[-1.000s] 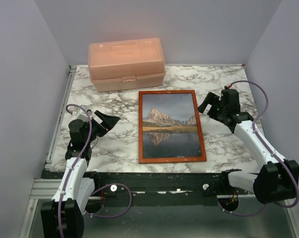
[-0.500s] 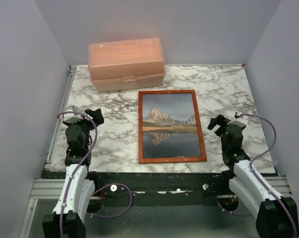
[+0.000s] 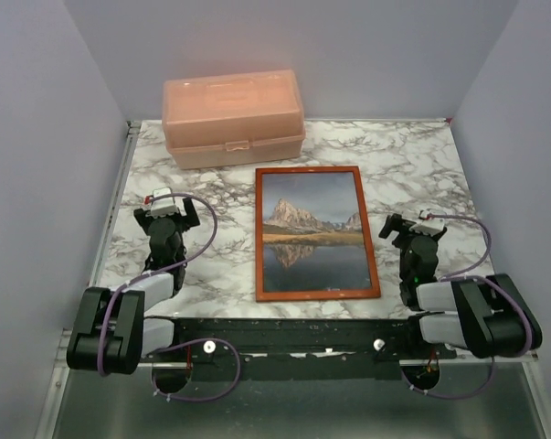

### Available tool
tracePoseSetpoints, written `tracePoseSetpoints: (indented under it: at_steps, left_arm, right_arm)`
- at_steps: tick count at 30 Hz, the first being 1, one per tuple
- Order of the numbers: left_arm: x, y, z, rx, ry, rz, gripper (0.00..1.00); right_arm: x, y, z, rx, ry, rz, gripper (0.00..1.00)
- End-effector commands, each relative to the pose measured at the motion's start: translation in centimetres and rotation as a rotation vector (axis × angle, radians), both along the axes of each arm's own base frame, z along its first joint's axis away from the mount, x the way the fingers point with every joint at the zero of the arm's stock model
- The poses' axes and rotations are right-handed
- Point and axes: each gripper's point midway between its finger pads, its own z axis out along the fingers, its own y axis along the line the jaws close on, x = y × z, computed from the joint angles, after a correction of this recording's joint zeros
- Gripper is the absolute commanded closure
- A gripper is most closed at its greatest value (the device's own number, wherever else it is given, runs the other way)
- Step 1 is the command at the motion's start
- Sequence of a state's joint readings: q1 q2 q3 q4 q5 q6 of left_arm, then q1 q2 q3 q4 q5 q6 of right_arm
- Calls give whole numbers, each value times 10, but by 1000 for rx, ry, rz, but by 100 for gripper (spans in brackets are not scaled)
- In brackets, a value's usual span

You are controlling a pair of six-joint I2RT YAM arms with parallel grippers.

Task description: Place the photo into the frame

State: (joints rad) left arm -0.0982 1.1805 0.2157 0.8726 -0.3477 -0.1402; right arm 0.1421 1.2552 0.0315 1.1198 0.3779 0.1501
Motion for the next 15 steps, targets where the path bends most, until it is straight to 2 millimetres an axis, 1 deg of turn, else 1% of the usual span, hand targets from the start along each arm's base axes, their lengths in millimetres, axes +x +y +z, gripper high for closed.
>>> tracePoseSetpoints:
  at_steps: [1, 2, 3, 4, 5, 6, 7, 9, 11, 13, 15]
  left_arm:
    - [20, -4, 34, 78, -110, -44, 1]
    - [22, -4, 33, 71, -98, -47, 2]
    - [23, -4, 30, 65, -79, -53, 2]
    - [23, -3, 32, 67, -88, -52, 1]
    - [22, -4, 31, 67, -89, -55, 2]
    - [22, -4, 30, 65, -82, -53, 1]
    - [22, -3, 32, 66, -89, -53, 1]
    - [23, -4, 31, 66, -86, -54, 2]
    - [23, -4, 31, 67, -87, -56, 2]
    - [23, -4, 32, 68, -88, -54, 1]
    - [22, -3, 31, 66, -87, -53, 1]
  right_arm:
    - [33, 1, 34, 33, -146, -16, 0]
    - [39, 5, 24, 22, -120, 8, 0]
    - [46, 8, 23, -1, -132, 33, 0]
    - [51, 14, 13, -17, -113, 68, 0]
    - [56, 12, 11, -32, -103, 58, 0]
    - [60, 13, 2, -12, -42, 50, 0]
    - [63, 13, -1, 1, -12, 46, 0]
    - [62, 10, 8, -21, -74, 38, 0]
    - [63, 11, 1, -7, -30, 37, 0]
    - [63, 11, 5, -13, -53, 40, 0]
    - [62, 10, 3, -16, -48, 40, 0]
